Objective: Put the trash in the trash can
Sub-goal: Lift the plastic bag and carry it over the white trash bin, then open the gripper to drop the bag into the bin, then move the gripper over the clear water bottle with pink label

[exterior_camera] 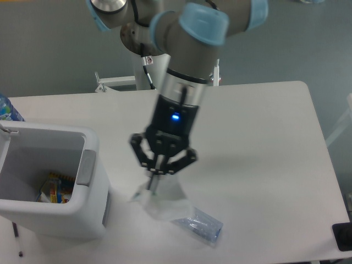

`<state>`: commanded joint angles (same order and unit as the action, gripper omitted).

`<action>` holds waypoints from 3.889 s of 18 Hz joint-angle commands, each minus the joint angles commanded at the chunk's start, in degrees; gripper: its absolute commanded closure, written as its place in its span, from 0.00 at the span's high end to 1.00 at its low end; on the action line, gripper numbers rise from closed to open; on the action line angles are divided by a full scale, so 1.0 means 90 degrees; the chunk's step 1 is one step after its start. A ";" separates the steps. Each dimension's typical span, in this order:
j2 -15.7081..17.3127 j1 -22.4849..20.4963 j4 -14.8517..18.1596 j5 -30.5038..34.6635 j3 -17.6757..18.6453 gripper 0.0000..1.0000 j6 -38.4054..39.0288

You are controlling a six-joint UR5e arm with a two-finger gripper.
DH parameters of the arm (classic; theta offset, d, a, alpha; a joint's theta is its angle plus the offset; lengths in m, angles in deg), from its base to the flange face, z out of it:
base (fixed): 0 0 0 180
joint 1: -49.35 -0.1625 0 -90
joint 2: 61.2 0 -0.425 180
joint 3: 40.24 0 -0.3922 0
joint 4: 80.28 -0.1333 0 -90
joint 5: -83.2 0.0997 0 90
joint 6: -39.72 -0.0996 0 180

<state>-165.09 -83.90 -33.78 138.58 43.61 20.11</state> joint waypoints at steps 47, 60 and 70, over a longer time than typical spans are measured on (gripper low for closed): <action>-0.0819 -0.0623 -0.0010 0.0857 -0.0068 1.00 0.1943; -0.1795 -0.0741 0.1522 0.1892 -0.0780 1.00 0.3289; -0.2538 -0.0702 0.1719 0.3239 -0.1016 1.00 0.4434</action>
<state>-187.93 -90.22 -18.32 167.73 34.47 60.02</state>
